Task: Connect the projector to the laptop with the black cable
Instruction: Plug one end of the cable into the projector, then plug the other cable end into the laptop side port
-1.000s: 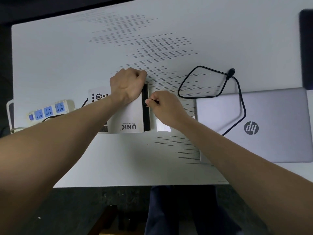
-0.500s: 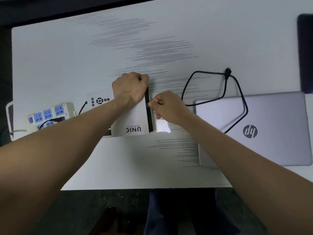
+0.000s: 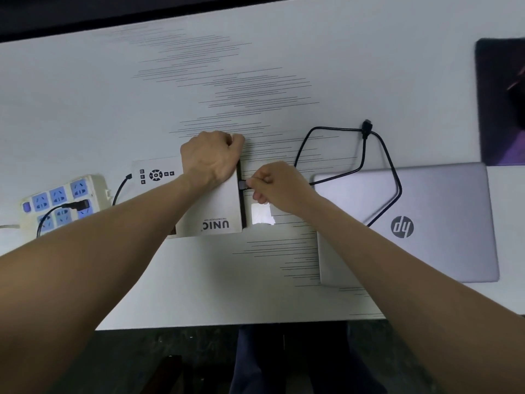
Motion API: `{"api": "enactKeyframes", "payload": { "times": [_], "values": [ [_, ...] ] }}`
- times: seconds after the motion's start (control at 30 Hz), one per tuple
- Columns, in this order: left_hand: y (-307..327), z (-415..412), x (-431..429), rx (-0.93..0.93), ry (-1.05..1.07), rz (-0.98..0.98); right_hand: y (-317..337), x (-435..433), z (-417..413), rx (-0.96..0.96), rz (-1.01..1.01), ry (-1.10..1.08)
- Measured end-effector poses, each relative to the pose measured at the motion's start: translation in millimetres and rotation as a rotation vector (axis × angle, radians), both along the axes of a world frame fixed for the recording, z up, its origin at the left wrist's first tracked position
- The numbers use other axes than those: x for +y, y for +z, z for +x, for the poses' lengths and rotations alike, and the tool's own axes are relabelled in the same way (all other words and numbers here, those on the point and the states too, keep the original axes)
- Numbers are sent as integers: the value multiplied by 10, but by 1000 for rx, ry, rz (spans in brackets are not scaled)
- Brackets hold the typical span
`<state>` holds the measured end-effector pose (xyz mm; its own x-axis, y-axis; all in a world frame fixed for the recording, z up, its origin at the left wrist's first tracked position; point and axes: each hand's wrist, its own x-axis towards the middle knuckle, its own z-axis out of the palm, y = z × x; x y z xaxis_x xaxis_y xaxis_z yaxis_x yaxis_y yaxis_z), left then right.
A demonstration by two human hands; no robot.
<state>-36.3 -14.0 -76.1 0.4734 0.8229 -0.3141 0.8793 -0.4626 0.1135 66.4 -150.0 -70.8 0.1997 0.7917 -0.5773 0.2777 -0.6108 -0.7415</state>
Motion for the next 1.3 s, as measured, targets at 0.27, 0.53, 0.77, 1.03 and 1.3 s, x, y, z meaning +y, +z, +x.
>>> {"api": "enactKeyframes", "payload": {
  "times": [0.27,0.53,0.77,1.03,1.3],
  "values": [
    [-55,-1,-1,-73,-36,11,34,-238,799,-647,-56,-475],
    [-81,26,-47,-52,-46,20,-99,-411,1258,-756,-368,-366],
    [-15,57,-116,-79,-198,160,-65,-267,1354,-298,-210,-616],
    [352,437,-1185,-216,-645,-179,656,110,1652,551,78,-1010],
    [236,861,-1336,41,-528,-455,1415,327,2245,867,326,-1039]
  ]
}}
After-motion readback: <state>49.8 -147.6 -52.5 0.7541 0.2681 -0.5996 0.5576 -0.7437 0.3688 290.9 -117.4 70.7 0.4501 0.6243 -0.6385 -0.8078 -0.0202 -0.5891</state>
